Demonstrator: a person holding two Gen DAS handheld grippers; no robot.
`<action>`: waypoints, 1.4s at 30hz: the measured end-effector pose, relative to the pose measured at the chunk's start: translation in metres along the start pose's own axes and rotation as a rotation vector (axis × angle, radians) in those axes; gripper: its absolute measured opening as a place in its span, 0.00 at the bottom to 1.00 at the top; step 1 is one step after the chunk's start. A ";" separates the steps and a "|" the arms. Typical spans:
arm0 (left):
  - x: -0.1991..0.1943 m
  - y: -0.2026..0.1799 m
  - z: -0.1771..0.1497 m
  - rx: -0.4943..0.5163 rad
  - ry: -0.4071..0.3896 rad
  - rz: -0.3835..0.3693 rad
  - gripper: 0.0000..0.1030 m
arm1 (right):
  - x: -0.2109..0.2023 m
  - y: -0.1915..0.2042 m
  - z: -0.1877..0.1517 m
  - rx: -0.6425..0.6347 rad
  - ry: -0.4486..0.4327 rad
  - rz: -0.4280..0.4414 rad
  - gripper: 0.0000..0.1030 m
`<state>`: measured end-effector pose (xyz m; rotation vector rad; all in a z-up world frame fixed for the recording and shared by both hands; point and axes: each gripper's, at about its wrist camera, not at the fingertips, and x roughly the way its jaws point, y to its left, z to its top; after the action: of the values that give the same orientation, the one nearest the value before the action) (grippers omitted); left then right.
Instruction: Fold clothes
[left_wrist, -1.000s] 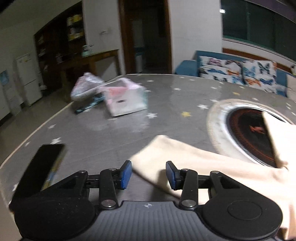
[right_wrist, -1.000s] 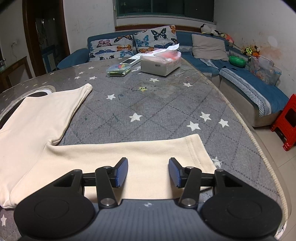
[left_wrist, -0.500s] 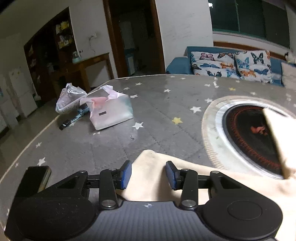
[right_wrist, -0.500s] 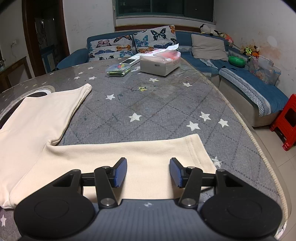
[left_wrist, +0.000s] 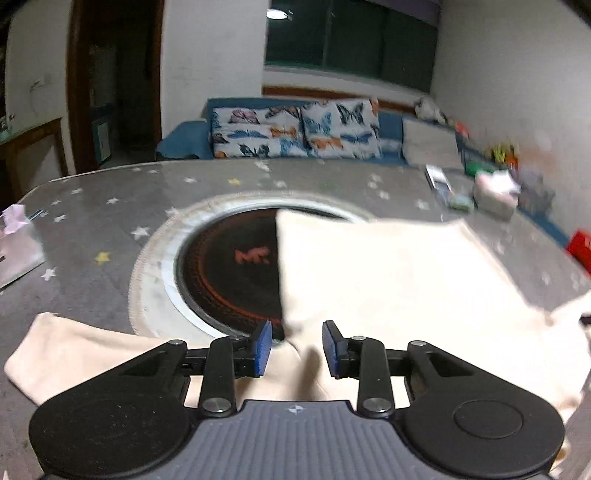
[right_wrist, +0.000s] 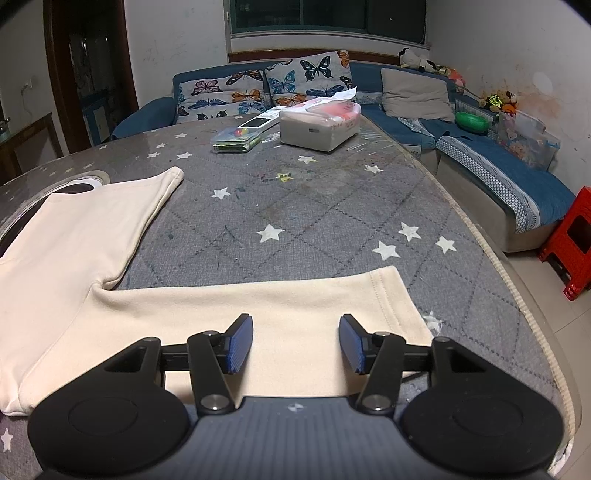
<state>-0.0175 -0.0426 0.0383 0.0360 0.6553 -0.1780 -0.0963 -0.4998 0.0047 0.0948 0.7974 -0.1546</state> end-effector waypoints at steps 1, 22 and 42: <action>0.001 -0.004 -0.001 0.018 0.003 -0.007 0.32 | 0.000 0.000 0.000 0.000 -0.001 0.001 0.52; -0.066 -0.053 -0.056 0.462 0.007 -0.256 0.34 | 0.000 0.001 -0.002 -0.007 -0.002 0.013 0.56; -0.077 -0.090 -0.086 0.808 -0.065 -0.397 0.11 | 0.000 0.003 -0.002 -0.004 0.001 0.007 0.56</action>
<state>-0.1448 -0.1118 0.0193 0.6764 0.4845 -0.8161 -0.0971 -0.4969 0.0038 0.0937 0.7984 -0.1457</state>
